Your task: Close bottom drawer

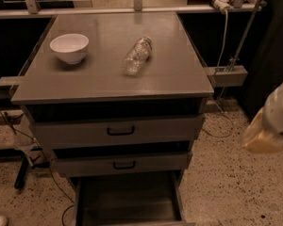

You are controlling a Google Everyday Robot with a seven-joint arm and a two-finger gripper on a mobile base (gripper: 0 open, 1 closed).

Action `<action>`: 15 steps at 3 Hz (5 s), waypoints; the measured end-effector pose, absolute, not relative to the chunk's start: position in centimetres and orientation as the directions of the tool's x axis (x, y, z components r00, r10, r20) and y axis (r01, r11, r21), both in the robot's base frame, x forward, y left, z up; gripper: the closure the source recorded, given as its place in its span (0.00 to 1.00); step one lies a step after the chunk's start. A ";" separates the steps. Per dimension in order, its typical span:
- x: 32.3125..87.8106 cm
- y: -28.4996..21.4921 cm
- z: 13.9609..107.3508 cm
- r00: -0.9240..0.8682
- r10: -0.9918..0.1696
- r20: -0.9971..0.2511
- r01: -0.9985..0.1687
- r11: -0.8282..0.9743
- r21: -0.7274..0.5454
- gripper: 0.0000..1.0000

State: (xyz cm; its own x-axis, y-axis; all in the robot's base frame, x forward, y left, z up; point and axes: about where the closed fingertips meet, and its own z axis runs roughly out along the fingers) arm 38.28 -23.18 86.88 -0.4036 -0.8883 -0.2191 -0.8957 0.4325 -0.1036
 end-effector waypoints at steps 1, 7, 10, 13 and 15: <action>34.9 -23.5 79.2 -0.473 -0.860 -0.190 -0.876 0.483 -0.005 1.00; 32.3 -12.9 57.4 -0.588 -0.768 -0.253 -0.806 0.529 0.266 1.00; 30.9 -11.3 46.9 -0.702 -0.684 -0.198 -0.696 0.601 0.392 1.00; 28.4 -9.1 37.9 -0.778 -0.616 -0.123 -0.579 0.627 0.521 1.00; 29.5 -7.1 30.0 -0.829 -0.552 -0.092 -0.489 0.634 0.599 1.00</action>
Offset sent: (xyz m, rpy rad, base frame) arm -0.0235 -0.0024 -0.0554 0.0160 0.0683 -0.0444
